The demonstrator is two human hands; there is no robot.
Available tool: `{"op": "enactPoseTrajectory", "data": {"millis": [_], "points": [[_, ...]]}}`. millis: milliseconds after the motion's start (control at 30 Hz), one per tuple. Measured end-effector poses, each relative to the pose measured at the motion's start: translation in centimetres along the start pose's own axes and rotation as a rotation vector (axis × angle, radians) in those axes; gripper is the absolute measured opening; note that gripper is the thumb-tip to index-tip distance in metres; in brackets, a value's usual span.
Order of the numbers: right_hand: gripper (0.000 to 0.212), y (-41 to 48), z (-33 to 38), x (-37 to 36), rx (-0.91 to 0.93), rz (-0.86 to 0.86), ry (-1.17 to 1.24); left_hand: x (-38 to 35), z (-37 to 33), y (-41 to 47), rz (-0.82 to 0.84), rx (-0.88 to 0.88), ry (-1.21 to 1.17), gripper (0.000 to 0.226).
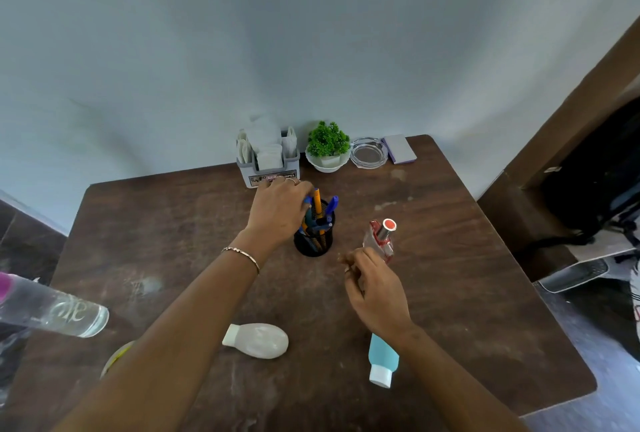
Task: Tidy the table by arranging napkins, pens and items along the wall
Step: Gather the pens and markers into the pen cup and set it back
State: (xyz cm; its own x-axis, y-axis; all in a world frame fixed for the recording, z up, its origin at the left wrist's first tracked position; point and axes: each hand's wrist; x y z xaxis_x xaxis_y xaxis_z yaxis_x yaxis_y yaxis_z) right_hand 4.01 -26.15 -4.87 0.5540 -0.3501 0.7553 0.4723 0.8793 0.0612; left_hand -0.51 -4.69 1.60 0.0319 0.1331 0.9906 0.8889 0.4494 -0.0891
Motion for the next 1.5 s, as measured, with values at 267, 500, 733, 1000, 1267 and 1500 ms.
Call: {"op": "enactPoseTrajectory", "data": {"millis": [267, 500, 733, 1000, 1267, 1500], "points": [[0.017, 0.8, 1.0, -0.3, 0.011, 0.022, -0.02, -0.1, -0.6, -0.2, 0.073, -0.015, 0.004, 0.01], [0.017, 0.6, 0.8, -0.3, 0.011, 0.036, -0.014, -1.3, -0.1, -0.3, 0.14, -0.008, 0.021, 0.023], [0.015, 0.4, 0.8, -0.4, 0.005, 0.062, -0.012, -1.0, 0.6, -1.9, 0.008, 0.043, -0.152, 0.02], [0.02, 0.5, 2.4, -2.1, 0.143, 0.182, 0.025, -3.0, 3.0, -11.0, -0.21, 0.328, -0.572, 0.013], [0.014, 0.7, 5.6, -7.3, 0.301, 0.478, 0.084, -7.2, 5.6, -25.2, -0.22, 0.914, -0.788, 0.012], [0.013, -0.6, 8.9, -11.1, 0.409, 0.68, 0.101, -11.0, 5.3, -33.0, -0.039, 1.149, -0.872, 0.016]]}}
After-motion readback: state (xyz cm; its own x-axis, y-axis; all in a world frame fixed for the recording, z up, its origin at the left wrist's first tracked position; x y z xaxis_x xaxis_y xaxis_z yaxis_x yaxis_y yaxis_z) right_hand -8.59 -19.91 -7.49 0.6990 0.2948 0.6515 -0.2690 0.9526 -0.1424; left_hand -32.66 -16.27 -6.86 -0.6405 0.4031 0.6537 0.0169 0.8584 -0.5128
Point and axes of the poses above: each hand's wrist, its own y-axis towards the middle knuckle, its own x-axis out of the back of the hand, z = x × y, and after that the axes turned 14 degrees about z, right-handed
